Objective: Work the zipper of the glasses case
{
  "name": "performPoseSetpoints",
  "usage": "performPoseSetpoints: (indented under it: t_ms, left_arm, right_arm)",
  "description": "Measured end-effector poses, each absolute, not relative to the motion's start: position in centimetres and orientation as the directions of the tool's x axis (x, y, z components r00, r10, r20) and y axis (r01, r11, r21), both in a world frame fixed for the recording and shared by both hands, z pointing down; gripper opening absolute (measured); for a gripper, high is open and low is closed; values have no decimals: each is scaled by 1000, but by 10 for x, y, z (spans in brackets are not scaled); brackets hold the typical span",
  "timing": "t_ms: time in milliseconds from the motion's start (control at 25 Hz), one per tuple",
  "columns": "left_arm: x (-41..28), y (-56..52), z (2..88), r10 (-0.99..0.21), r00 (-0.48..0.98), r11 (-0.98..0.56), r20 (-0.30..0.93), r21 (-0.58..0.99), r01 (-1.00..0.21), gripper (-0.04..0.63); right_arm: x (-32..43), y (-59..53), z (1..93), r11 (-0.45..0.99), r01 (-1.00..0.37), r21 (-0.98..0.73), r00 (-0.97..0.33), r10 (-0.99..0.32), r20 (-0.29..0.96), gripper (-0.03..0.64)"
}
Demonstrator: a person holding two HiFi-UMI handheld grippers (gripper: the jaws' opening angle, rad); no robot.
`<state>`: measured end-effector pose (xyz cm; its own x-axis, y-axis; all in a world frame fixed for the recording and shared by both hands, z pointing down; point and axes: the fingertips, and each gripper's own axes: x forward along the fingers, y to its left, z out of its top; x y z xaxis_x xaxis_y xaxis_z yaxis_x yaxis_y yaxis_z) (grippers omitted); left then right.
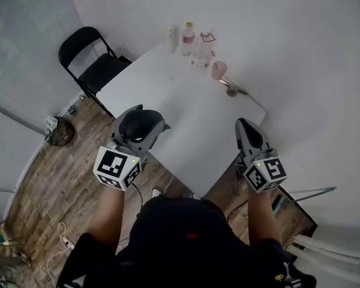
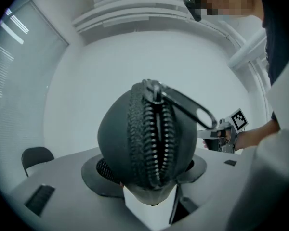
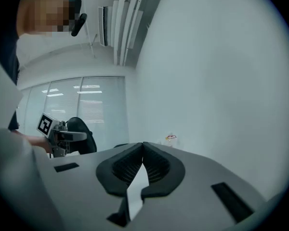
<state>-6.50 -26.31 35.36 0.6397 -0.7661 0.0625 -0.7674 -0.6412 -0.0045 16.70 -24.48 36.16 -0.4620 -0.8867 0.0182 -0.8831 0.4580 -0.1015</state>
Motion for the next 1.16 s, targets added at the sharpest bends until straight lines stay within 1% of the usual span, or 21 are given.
performPoseSetpoints:
  t_ms: [80,160,320,720,920,1160]
  left_arm:
    - [-81,-267,353,-794,606,-606,46,29,-795,279]
    - [-93,-271,354,-815,578,-577,40,29,-816,279]
    - [-106,-272,355,-835,550,-549,37,31,-835,279]
    - [-102,-265,361,-813,580,-577,51,60,-815,279]
    - [-98,-264,361,-807,589,-586,49,63,-808,279]
    - [-100,-263,356,-798,602,-597,31,104,-796,279]
  right_arm:
    - [179,-247,363,414,-905,-95,-417,-909,19,20]
    - [189,-249,363,383,-920,-79,-385,-923,14,20]
    - [199,-247,359,352,-934,-64,-352,-936,2,20]
    - [186,-243,355,387,-921,-53,-388,-922,2,20]
    - [179,-242,352,395,-918,-22,-395,-919,4,20]
    - [175,-239,349,398,-917,-12,-399,-917,5,20]
